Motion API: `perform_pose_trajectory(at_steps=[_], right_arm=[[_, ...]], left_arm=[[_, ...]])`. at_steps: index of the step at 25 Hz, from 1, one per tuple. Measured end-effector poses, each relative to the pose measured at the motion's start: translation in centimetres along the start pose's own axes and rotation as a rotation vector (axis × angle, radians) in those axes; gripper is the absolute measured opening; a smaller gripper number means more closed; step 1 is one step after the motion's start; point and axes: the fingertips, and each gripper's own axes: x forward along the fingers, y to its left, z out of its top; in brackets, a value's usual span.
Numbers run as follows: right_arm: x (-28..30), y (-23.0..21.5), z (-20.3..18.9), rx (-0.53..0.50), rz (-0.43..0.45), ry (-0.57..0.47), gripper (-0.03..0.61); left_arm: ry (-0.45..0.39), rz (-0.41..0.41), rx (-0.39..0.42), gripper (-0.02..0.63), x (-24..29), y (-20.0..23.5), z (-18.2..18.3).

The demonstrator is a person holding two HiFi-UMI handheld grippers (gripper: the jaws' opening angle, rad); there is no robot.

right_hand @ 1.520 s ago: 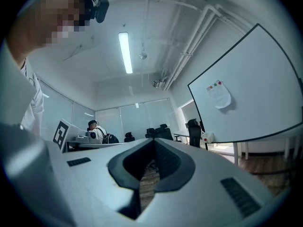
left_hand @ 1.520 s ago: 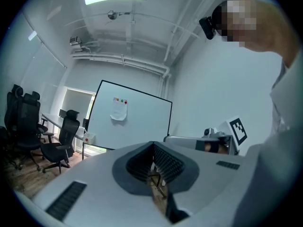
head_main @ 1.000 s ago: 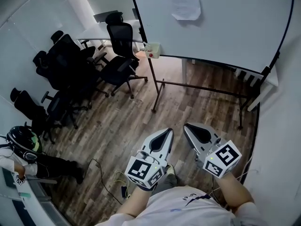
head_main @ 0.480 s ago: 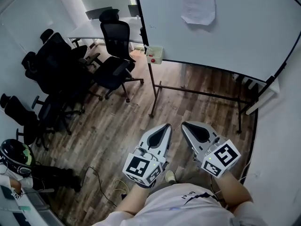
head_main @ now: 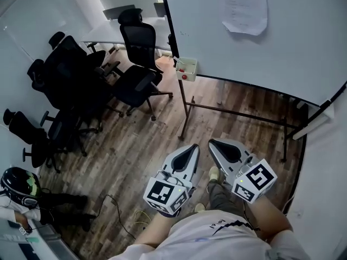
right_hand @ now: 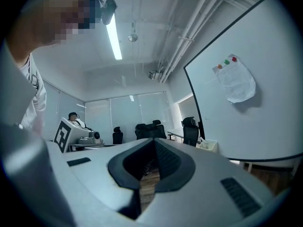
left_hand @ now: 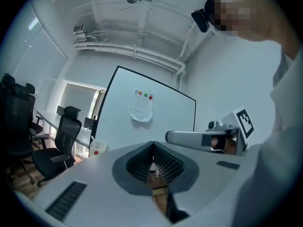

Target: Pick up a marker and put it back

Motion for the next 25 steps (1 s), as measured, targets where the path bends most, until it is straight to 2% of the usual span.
perform_pose_trajectory(at_steps=[13, 20, 25], right_arm=[[11.5, -15.2, 2.0, 0.016, 0.126, 0.023, 0.014], [15.2, -18.7, 3.0, 0.030, 0.202, 0.019, 0.014], [17.3, -20.4, 3.0, 0.031, 0.212, 0.028, 0.014]], left_arm=[[-0.002, 0.137, 0.004, 0.012, 14.9, 10.4, 3.1], [-0.004, 0.200, 0.000, 0.012, 18.4, 13.7, 4.1], [0.002, 0.227, -0.001, 0.012, 20.2, 16.1, 4.4]])
